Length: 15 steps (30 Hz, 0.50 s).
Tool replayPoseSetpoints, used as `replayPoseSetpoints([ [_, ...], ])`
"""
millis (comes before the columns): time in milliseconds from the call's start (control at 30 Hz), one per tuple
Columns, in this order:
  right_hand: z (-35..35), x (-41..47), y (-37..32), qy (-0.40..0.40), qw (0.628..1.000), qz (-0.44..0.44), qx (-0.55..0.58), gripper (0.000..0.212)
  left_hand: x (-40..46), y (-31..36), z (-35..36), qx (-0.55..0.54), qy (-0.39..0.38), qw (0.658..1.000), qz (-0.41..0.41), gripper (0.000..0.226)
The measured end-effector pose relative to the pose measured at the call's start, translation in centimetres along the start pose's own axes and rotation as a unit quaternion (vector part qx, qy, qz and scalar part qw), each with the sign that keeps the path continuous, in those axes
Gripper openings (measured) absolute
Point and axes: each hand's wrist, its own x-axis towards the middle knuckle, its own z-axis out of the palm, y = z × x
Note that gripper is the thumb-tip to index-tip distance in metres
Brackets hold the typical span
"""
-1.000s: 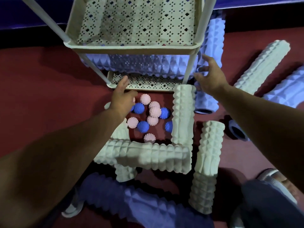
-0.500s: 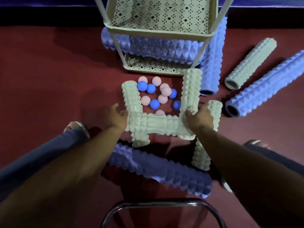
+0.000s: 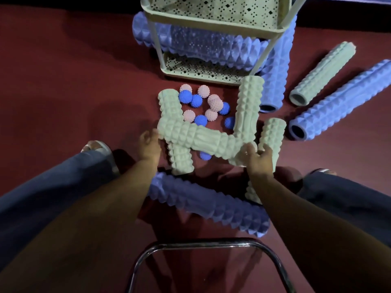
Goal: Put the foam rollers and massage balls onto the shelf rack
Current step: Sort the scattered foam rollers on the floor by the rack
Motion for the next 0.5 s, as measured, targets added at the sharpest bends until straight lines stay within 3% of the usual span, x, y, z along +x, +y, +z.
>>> replayPoseSetpoints([
  [100,0.2,-3.5,2.3,0.085,0.994,-0.052,-0.038,0.053,-1.2,-2.7,-1.4,0.211,0.012,0.977,-0.011,0.053],
  [167,1.5,-5.7,4.8,0.039,0.987,-0.146,-0.063,0.045,-2.4,-4.4,-2.0,0.321,0.008,0.947,-0.012,0.055],
  [233,3.2,-7.1,7.3,-0.051,0.966,-0.194,-0.165,0.046,-2.9,-5.6,-2.0,0.391,0.024,0.92,0.014,0.054],
  [300,4.5,-8.1,9.9,-0.116,0.911,-0.263,-0.297,0.066,-3.3,-6.3,-1.9,0.412,0.052,0.91,0.012,0.06],
  [400,5.2,-9.1,12.3,-0.172,0.803,-0.32,-0.473,0.102,-3.3,-6.9,-2.9,0.439,0.078,0.893,-0.055,0.069],
  [500,5.2,-8.5,12.6,-0.16,0.757,-0.341,-0.534,0.109,-1.8,-7.3,-4.3,0.416,0.025,0.901,-0.118,0.064],
])
